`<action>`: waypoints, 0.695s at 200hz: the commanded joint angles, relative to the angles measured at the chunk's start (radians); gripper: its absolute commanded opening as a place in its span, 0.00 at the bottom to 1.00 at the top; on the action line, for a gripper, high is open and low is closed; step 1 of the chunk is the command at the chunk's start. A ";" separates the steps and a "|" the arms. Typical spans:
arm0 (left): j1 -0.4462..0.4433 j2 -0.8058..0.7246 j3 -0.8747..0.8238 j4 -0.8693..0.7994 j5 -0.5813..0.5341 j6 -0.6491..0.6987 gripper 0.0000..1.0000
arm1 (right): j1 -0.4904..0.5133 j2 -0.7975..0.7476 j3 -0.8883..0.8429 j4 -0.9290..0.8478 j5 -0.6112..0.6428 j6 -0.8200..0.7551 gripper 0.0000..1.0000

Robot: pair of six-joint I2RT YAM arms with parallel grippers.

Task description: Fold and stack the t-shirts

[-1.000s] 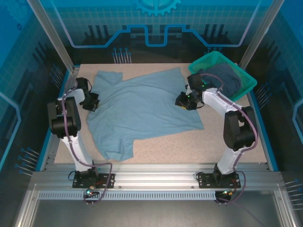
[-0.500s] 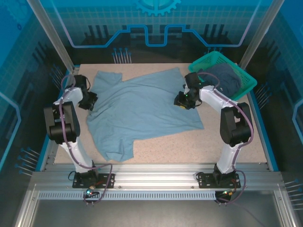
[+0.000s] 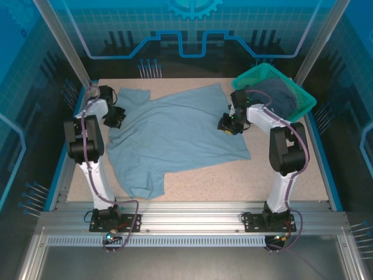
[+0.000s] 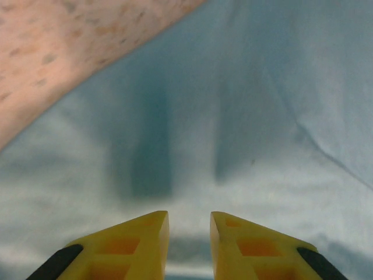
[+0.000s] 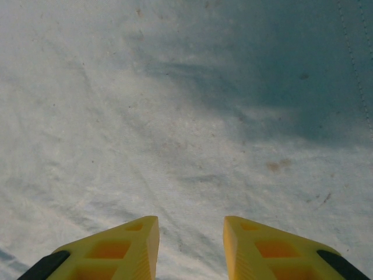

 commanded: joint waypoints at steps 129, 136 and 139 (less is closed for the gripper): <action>0.087 0.581 0.942 -0.078 0.188 0.066 0.38 | 0.038 0.002 0.047 -0.063 -0.033 0.061 0.37; 0.082 0.550 0.930 -0.079 0.189 0.072 0.41 | 0.042 -0.001 0.047 -0.059 -0.029 0.061 0.37; 0.077 0.533 0.923 -0.079 0.188 0.078 0.42 | 0.045 -0.002 0.045 -0.058 -0.027 0.061 0.37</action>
